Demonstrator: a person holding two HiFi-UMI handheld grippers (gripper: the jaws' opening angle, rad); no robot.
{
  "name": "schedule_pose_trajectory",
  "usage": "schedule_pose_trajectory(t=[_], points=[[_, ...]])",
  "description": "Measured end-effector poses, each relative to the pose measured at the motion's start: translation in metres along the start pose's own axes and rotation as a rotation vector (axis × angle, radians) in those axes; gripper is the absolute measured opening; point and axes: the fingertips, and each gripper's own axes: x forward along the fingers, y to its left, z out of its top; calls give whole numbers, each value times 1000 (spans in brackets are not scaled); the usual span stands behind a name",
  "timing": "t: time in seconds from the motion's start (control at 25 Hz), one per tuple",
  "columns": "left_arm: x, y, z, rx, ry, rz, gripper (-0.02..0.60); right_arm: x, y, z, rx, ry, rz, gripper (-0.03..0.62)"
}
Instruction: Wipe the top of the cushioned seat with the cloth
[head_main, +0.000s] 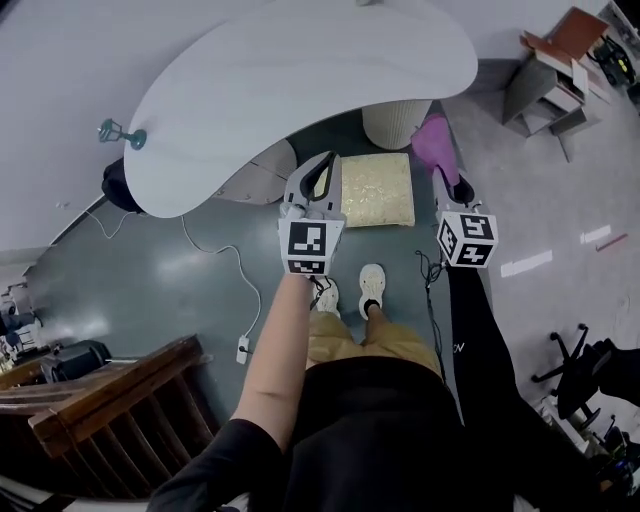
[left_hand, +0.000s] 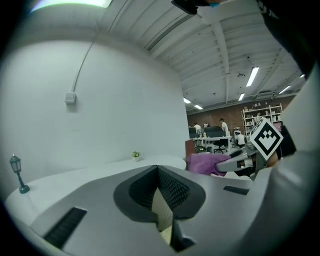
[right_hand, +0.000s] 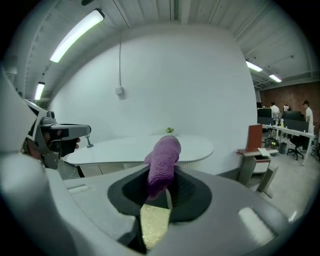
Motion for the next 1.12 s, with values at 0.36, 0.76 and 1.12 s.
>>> schedule_pose_trajectory(t=[0.36, 0.76, 1.12], points=[[-30, 3, 86, 25, -143, 3, 3, -36, 39, 91, -66, -163, 43, 78], [-52, 28, 128, 58, -225, 46, 3, -52, 60, 153, -179, -287, 50, 78], [-61, 38, 135, 65, -248, 57, 3, -50, 73, 162, -192, -297, 71, 78]])
